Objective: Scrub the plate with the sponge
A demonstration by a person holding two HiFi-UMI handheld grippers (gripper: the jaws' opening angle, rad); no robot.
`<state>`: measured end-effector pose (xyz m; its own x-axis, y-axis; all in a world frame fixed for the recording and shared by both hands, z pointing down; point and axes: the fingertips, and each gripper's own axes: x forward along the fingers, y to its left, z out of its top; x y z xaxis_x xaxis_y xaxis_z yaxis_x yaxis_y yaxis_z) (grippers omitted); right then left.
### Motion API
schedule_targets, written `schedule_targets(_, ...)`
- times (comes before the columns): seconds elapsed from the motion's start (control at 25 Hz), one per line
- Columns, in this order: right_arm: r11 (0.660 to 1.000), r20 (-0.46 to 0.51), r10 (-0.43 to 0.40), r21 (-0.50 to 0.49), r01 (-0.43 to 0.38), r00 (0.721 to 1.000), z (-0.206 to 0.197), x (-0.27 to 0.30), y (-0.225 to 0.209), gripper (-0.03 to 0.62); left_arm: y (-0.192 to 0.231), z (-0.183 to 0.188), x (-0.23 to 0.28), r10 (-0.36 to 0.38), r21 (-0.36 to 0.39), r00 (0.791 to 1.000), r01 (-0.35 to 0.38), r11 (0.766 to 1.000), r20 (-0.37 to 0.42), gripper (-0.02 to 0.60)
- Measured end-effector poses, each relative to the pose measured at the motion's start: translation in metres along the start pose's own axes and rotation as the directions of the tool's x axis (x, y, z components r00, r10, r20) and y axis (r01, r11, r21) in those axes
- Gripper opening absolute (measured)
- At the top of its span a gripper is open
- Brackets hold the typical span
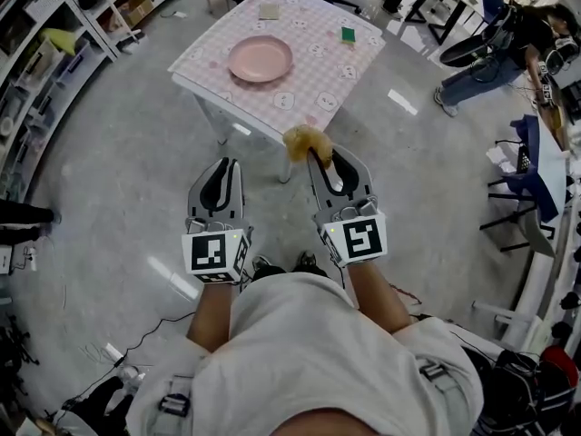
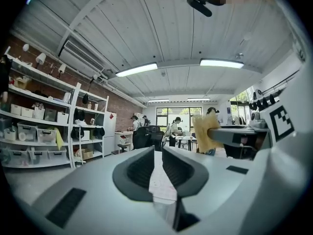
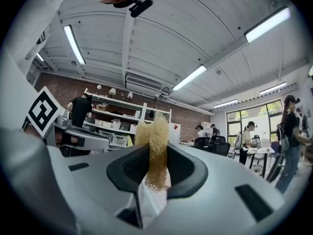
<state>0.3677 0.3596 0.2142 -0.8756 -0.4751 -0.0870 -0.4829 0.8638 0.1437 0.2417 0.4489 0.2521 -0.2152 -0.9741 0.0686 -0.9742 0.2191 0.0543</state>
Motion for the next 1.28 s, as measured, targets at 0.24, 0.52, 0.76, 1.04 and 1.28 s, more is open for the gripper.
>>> schedule_targets(0.24, 1.000, -0.024, -0.025, -0.007, 0.025, 0.999, -0.005, 0.022, 0.019, 0.091, 0.033, -0.005, 0.006, -0.030, -0.005, 1.000, 0.029, 1.000, -0.009, 0.063)
schedule_targets(0.52, 0.999, -0.055, -0.049, -0.009, 0.048, 0.997, -0.021, 0.058, 0.018, 0.089, 0.059, -0.012, 0.037, -0.062, -0.014, 0.998, 0.061, 0.998, -0.027, 0.063)
schedule_targets(0.76, 0.999, -0.055, -0.048, -0.003, 0.047, 0.997, -0.039, 0.116, -0.020, 0.089, 0.076, -0.014, 0.104, -0.058, -0.004, 0.998, 0.057, 0.998, -0.038, 0.061)
schedule_targets(1.04, 1.000, -0.043, -0.007, 0.030, 0.008, 0.999, -0.049, 0.202, -0.076, 0.089, 0.101, 0.001, 0.200, -0.039, 0.026, 0.997, 0.041, 0.999, -0.064, 0.061)
schedule_targets(1.28, 0.998, -0.045, 0.014, 0.059, -0.011, 0.999, -0.066, 0.259, -0.117, 0.089, 0.121, 0.003, 0.269, -0.017, 0.017, 0.996, 0.018, 1.000, -0.087, 0.061)
